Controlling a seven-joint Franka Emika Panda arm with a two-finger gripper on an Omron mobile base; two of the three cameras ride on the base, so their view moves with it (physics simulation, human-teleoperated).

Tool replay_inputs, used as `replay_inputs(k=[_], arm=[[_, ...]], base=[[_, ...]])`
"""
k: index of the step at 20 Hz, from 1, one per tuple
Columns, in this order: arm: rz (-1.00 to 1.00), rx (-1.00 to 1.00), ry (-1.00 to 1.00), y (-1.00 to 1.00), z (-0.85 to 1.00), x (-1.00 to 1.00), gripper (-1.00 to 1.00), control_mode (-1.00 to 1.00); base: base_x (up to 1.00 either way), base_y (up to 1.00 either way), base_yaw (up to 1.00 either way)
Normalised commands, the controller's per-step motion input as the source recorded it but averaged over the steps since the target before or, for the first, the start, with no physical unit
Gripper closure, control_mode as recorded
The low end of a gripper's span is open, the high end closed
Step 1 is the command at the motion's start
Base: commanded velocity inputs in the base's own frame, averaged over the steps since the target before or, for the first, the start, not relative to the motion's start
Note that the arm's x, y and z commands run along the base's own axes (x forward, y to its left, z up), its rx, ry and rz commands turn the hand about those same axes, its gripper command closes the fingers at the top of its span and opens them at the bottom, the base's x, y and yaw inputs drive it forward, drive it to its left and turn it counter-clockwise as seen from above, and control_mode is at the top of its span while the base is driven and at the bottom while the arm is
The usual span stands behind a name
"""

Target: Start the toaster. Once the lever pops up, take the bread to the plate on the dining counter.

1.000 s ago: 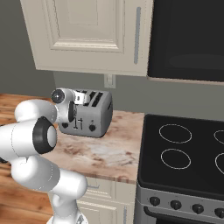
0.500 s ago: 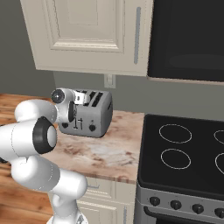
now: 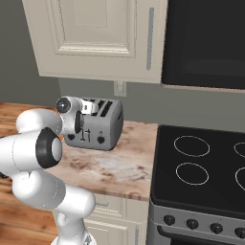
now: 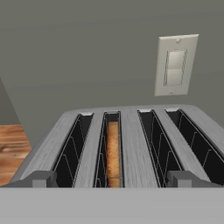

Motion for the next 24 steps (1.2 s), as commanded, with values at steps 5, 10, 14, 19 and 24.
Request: replay_inputs(k=[5, 10, 14, 19, 24], arm=[[0.0, 0.0, 0.0, 0.0, 0.0, 0.0, -1.0, -1.0], [0.0, 0.0, 0.0, 0.0, 0.0, 0.0, -1.0, -1.0], [0.0, 0.0, 0.0, 0.0, 0.0, 0.0, -1.0, -1.0], [0.0, 0.0, 0.0, 0.0, 0.0, 0.0, -1.0, -1.0], [0.0, 0.0, 0.0, 0.0, 0.0, 0.0, -1.0, -1.0]], base=[[0.0, 0.0, 0.0], [0.0, 0.0, 0.0], [0.0, 0.0, 0.0], [0.0, 0.0, 0.0], [0.0, 0.0, 0.0]])
